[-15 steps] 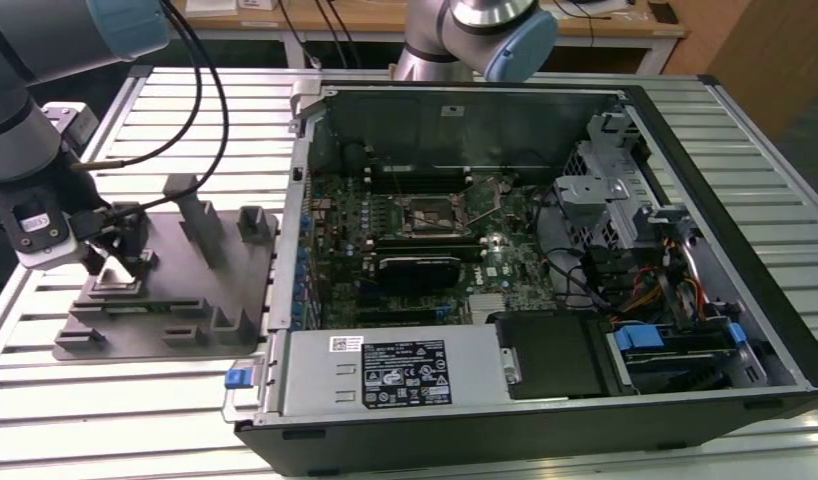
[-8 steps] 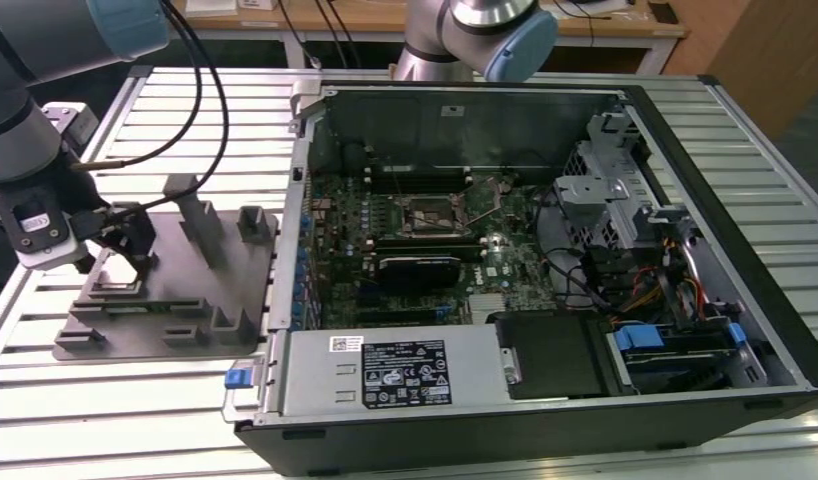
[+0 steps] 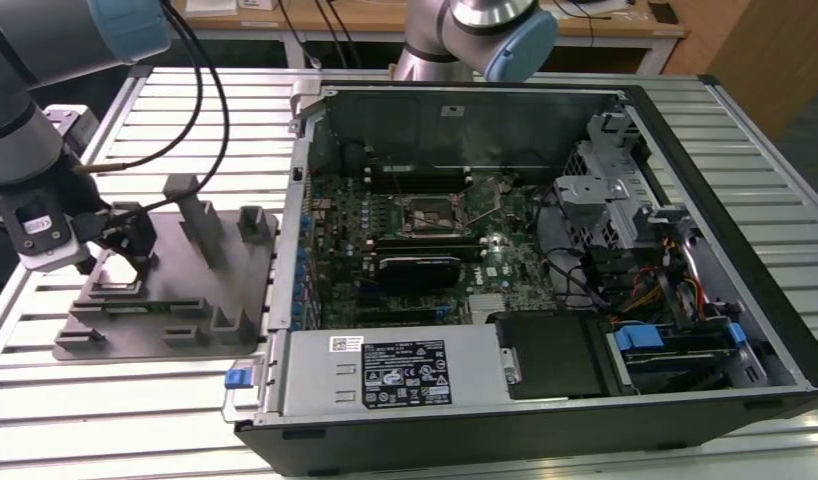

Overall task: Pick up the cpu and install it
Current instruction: 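Pick up the cpu and move it towards the insertion slot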

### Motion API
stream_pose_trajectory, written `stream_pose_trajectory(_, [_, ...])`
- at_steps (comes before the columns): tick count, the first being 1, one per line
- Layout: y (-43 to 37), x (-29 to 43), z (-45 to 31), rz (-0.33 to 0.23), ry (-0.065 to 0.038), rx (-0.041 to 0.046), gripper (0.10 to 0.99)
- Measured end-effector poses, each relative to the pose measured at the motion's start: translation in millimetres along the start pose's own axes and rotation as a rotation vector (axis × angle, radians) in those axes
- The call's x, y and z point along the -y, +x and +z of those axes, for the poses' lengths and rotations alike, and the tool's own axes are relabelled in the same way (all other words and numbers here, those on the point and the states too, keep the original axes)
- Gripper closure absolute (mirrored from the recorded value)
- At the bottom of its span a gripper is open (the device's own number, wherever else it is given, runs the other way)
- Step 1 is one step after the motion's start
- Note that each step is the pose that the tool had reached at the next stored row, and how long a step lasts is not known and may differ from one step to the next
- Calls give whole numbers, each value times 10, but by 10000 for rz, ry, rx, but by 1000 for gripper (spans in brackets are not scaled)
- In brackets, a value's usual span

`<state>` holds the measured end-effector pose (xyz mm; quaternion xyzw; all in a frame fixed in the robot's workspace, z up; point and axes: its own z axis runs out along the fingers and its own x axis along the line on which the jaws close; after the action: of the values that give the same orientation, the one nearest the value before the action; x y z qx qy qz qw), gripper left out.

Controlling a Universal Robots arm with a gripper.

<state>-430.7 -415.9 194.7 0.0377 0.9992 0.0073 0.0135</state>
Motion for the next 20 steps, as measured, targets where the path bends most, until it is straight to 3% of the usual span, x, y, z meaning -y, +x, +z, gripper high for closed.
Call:
stream_pose_trajectory(9, [2, 1, 63, -618, -17, -9, 380])
stream_pose_trajectory(20, [28, -29, 119, -646, -65, -14, 380])
